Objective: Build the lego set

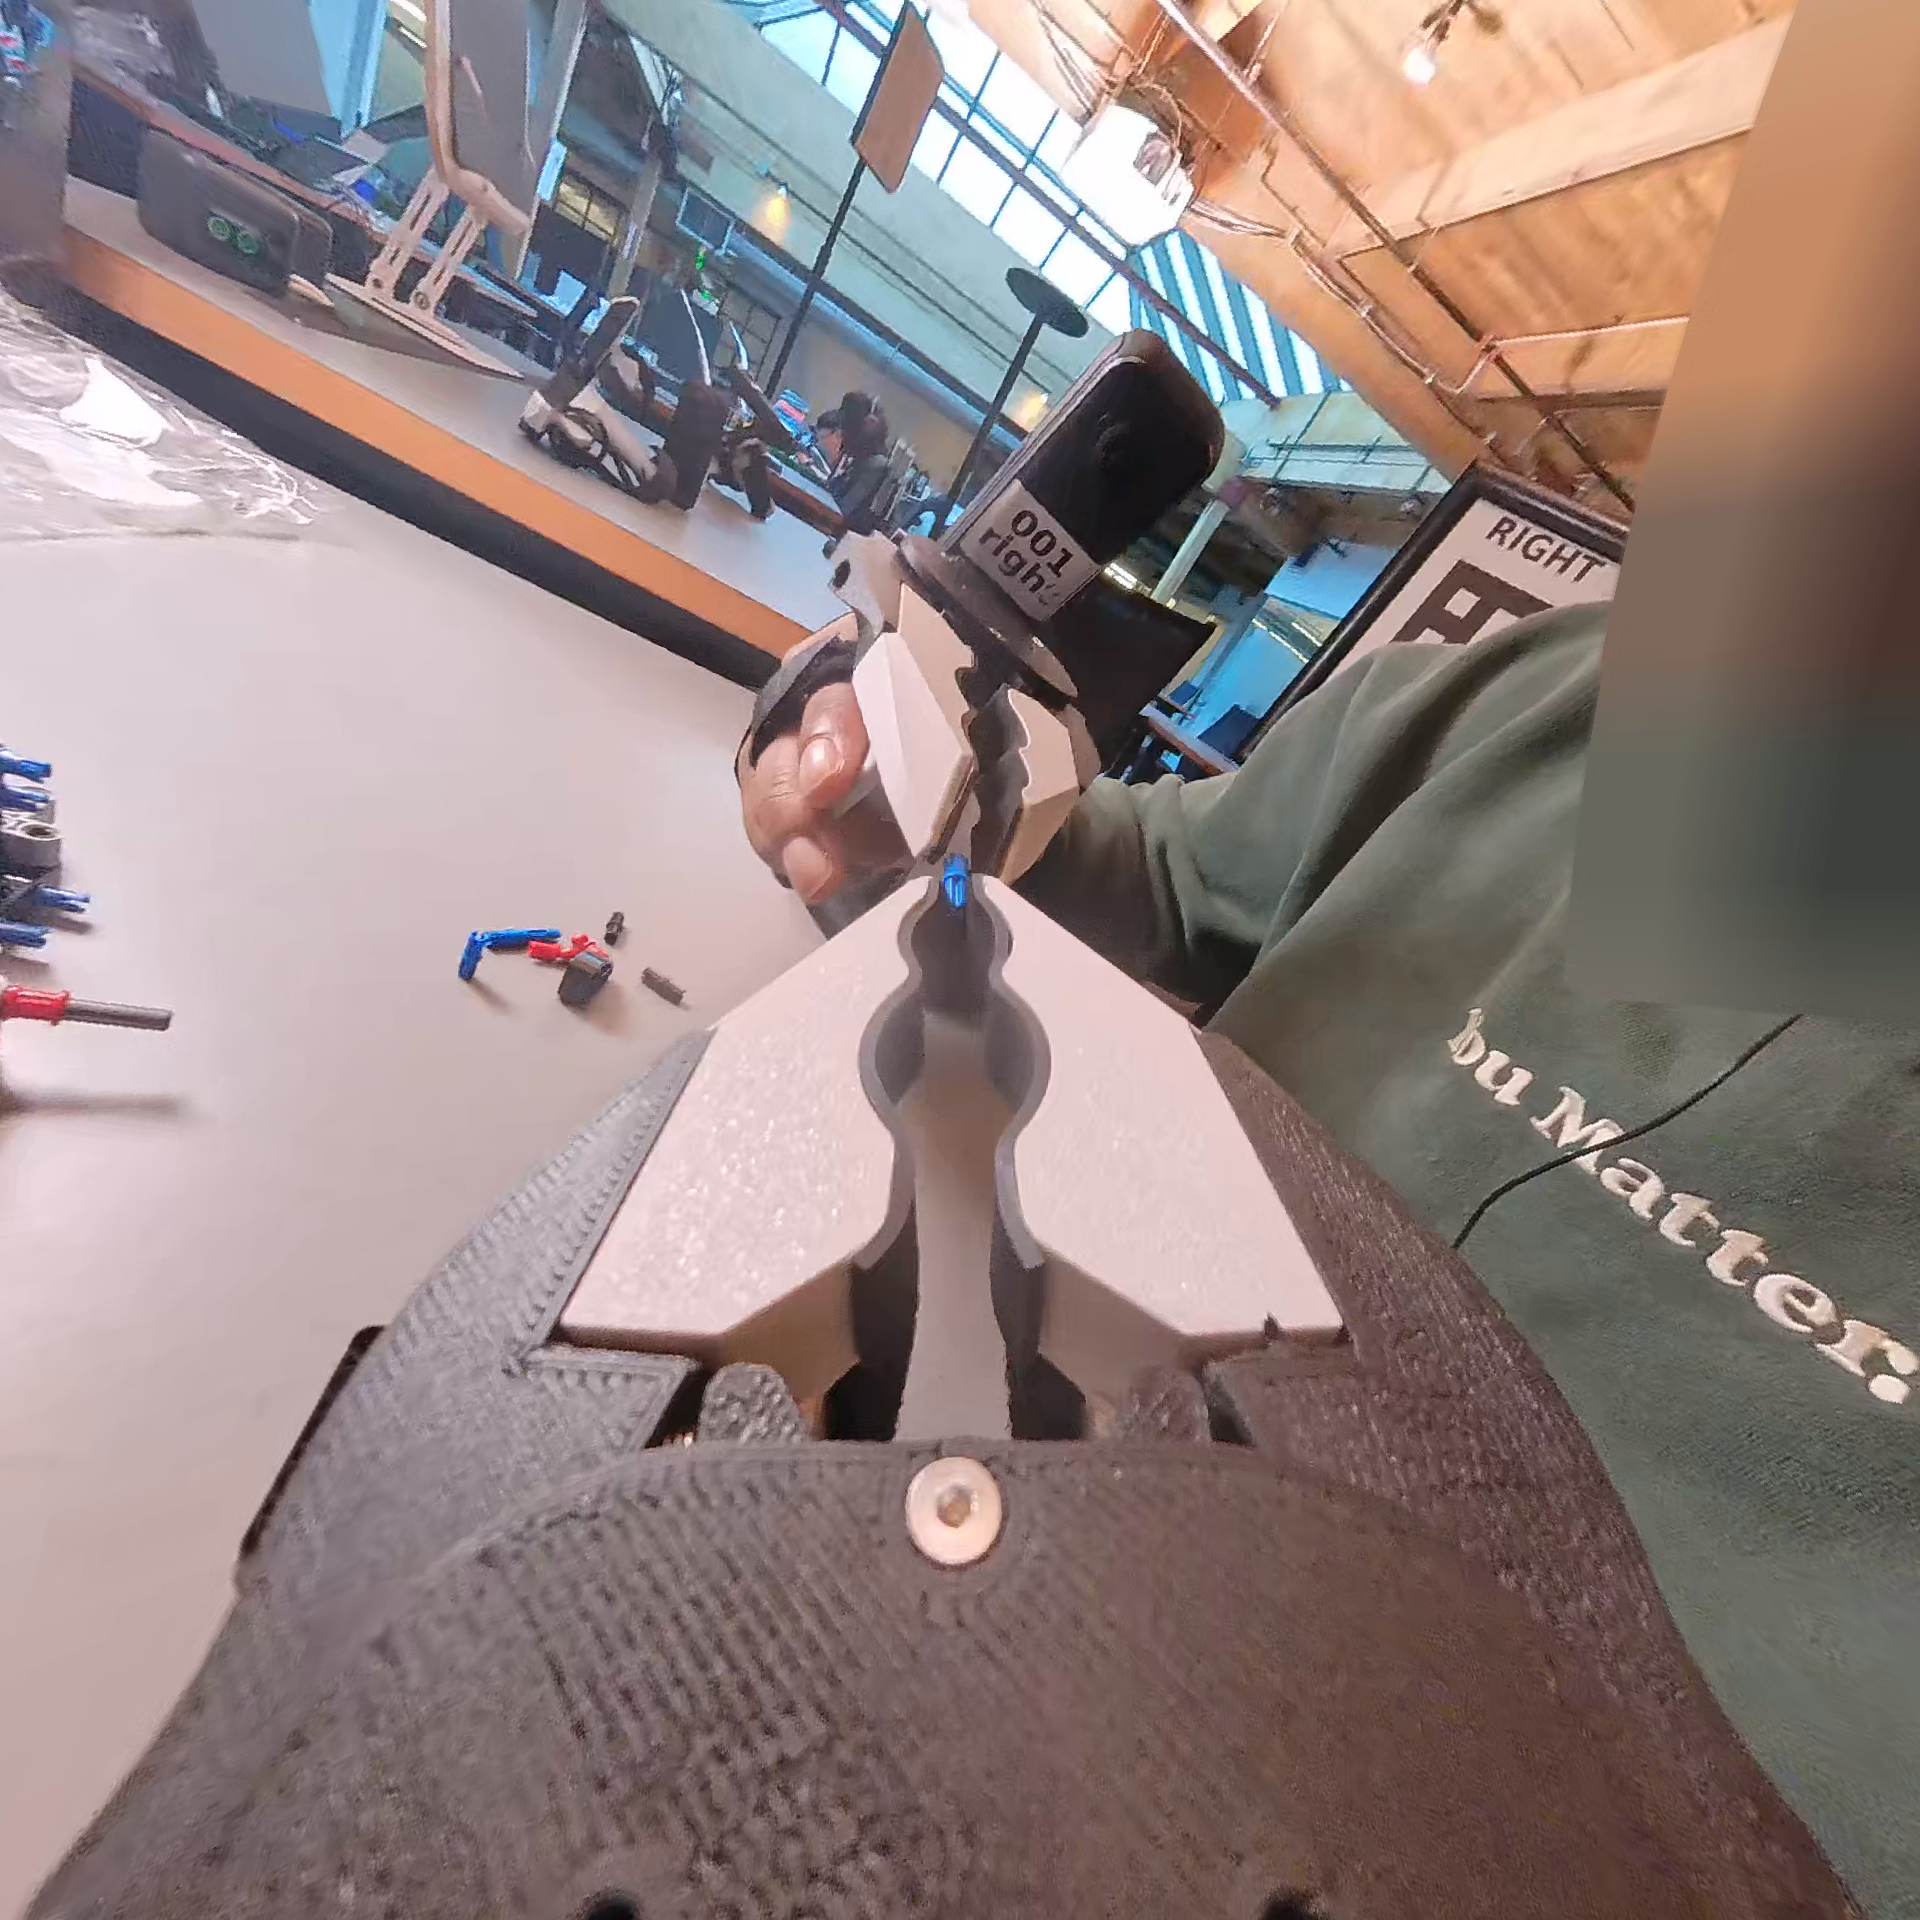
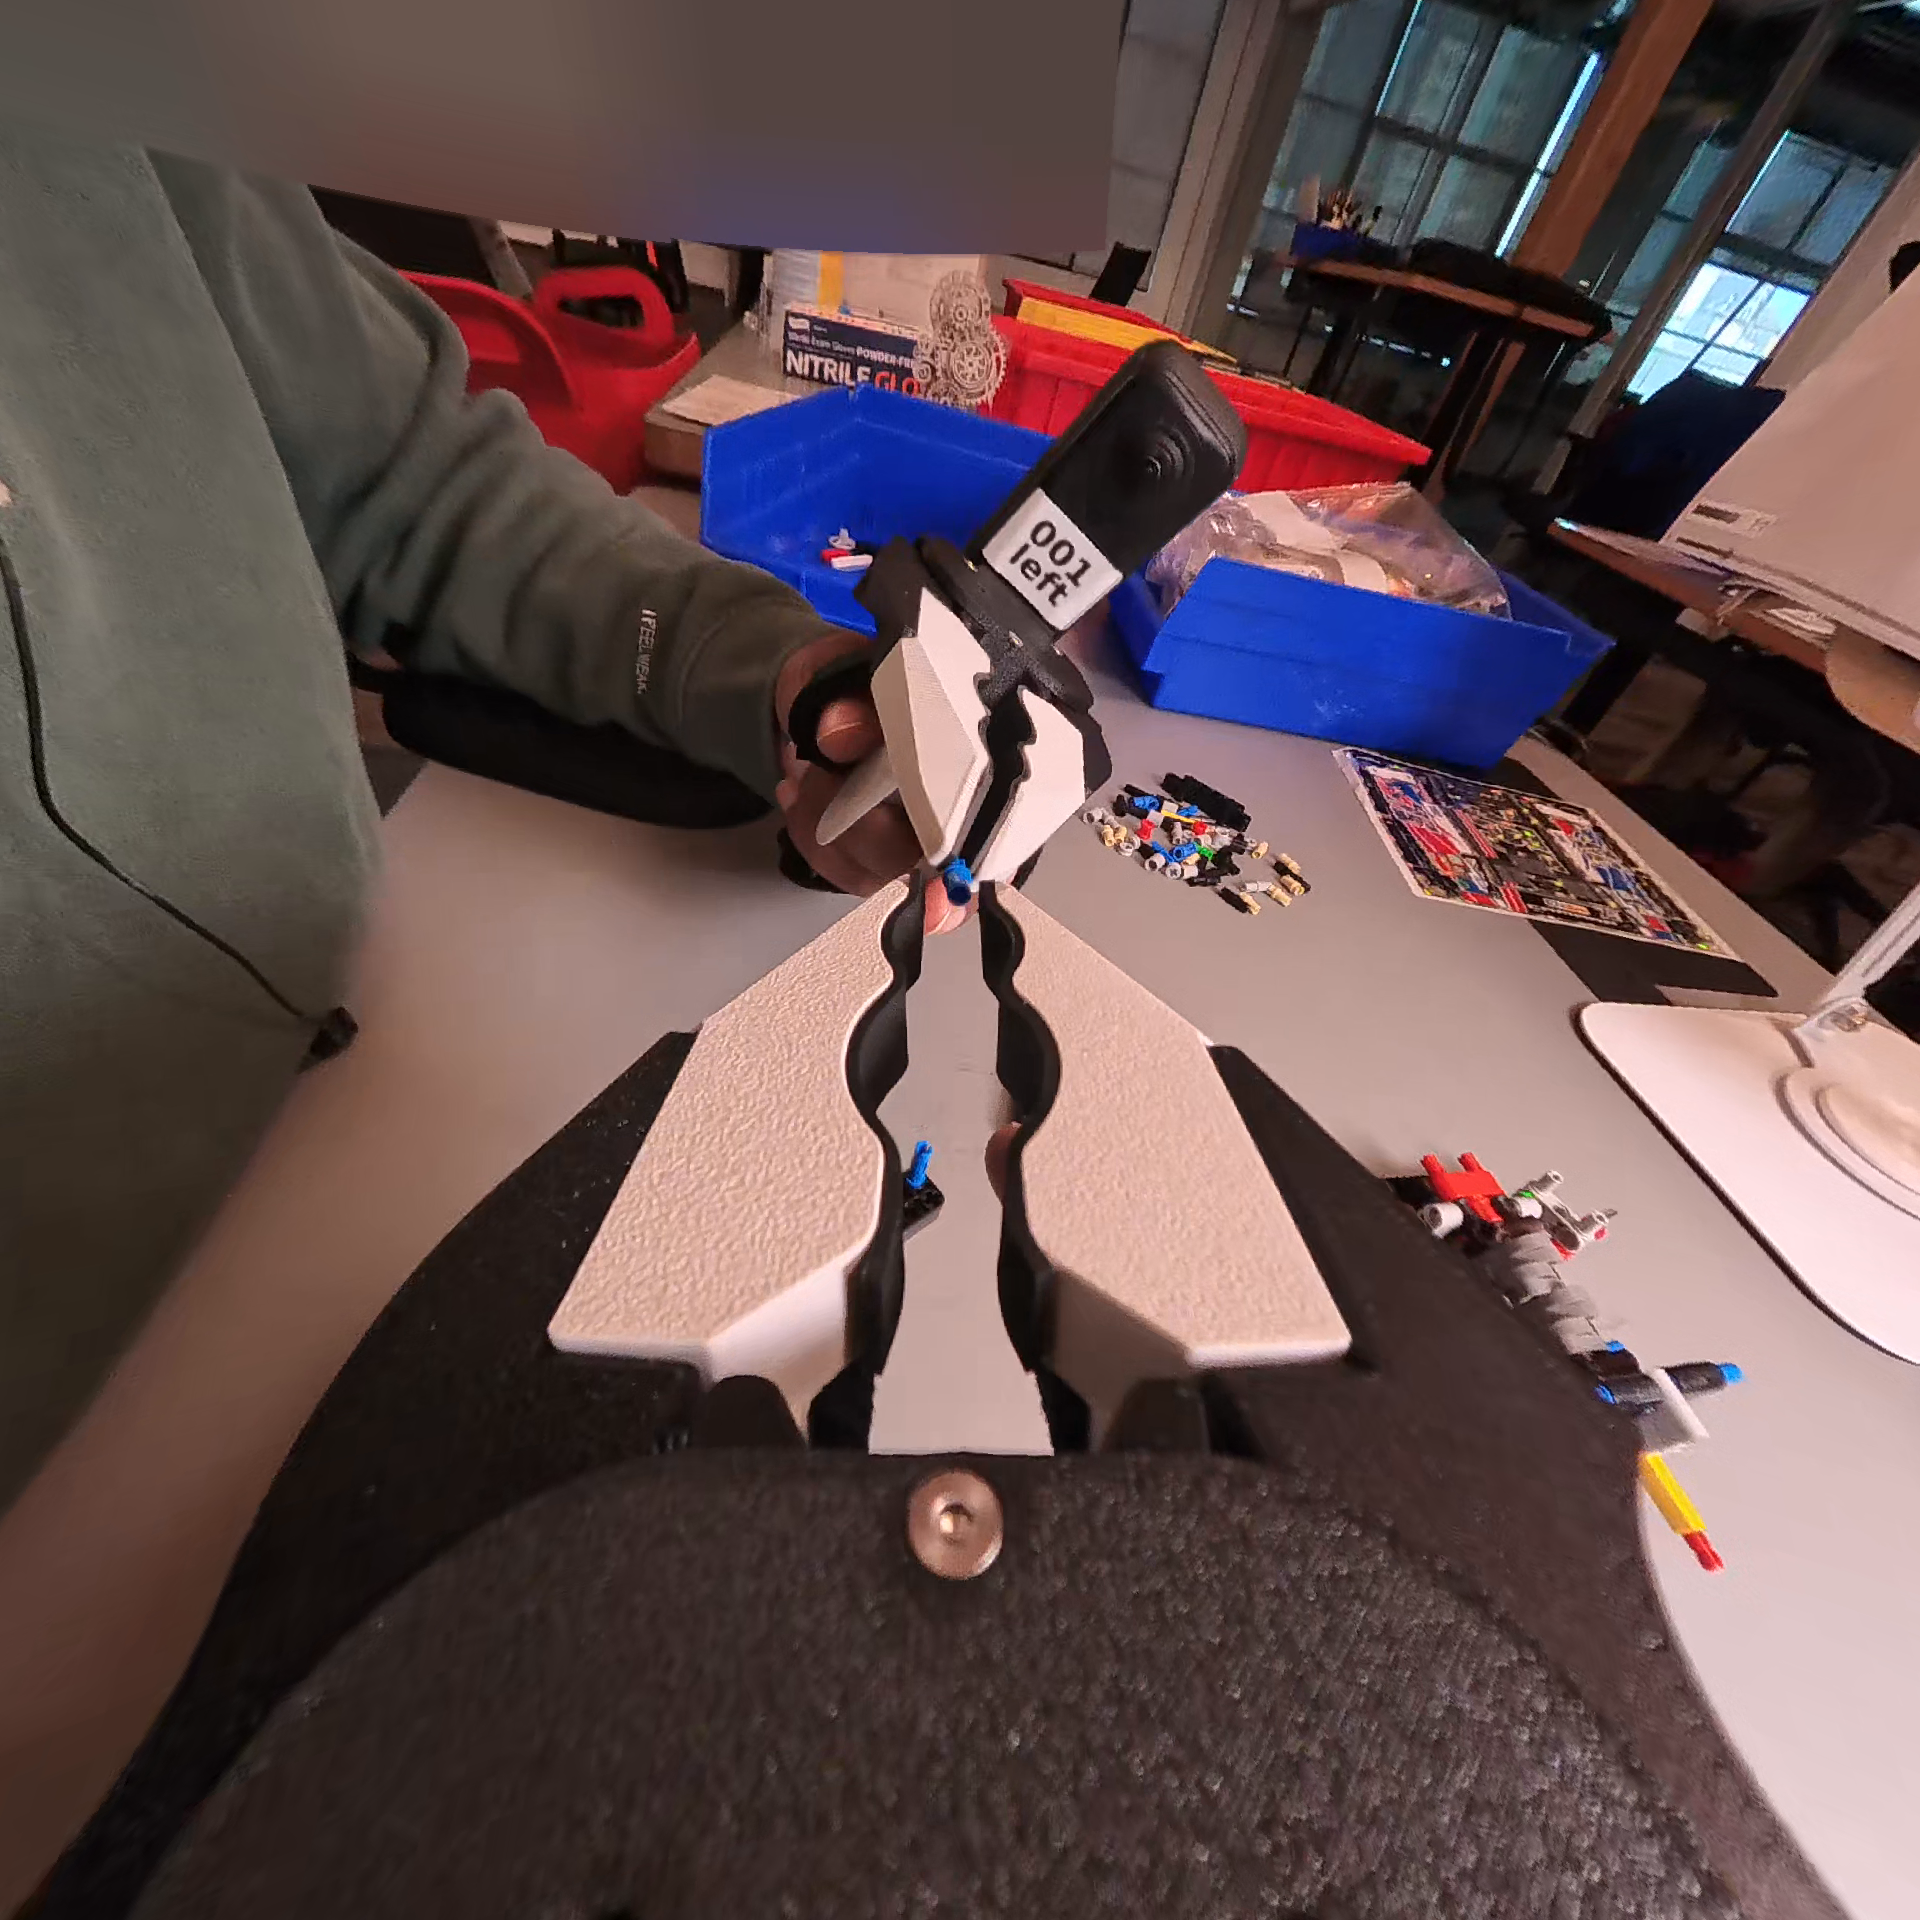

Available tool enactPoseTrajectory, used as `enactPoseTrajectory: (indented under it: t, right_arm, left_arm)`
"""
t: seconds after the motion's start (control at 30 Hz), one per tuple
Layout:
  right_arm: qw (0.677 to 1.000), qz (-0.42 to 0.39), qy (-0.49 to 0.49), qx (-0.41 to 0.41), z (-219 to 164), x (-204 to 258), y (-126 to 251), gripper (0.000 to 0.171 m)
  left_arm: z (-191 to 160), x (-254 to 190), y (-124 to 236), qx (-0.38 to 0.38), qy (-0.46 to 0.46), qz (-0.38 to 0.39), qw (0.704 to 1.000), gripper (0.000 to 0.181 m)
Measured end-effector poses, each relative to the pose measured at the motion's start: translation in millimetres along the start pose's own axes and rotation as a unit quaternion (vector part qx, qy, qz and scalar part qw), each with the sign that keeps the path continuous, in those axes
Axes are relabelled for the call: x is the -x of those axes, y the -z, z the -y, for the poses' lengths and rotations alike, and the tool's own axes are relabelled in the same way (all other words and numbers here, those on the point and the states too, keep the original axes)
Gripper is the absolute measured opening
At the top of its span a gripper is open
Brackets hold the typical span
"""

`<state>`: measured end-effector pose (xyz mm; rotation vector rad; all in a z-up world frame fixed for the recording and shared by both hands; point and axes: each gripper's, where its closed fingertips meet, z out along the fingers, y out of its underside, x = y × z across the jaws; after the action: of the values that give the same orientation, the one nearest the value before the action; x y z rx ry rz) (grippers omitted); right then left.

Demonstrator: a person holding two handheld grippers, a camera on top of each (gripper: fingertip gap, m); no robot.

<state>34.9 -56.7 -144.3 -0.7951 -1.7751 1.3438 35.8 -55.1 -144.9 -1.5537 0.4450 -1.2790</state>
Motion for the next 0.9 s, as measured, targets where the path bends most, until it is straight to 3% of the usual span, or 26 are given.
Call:
enactPoseTrajectory:
  t: [0.33,0.4,0.47,0.6,0.73,0.9]
  right_arm:
    - [0.999,0.000,-0.020,0.031,-9,-2,-3,0.002]
    - [0.995,-0.001,-0.044,0.091,-26,-7,-2,0.002]
    - [0.983,-0.014,-0.060,0.175,-53,-15,-1,0.002]
    - [0.948,0.022,-0.098,0.301,-93,-4,-5,0.001]
    - [0.924,0.047,-0.095,0.368,-106,3,-13,0.001]
    - [0.903,0.065,-0.082,0.417,-110,3,-17,0.001]
  left_arm:
    - [-4,5,-2,0.012,-0.017,0.025,0.999,0.002]
    - [-7,14,1,0.038,-0.062,0.066,0.995,0.020]
    - [-25,28,7,0.115,-0.121,0.118,0.979,0.028]
    - [-69,62,21,0.270,-0.208,0.211,0.916,0.014]
    - [-92,69,18,0.326,-0.217,0.222,0.893,0.012]
    - [-99,71,15,0.342,-0.231,0.229,0.882,0.008]
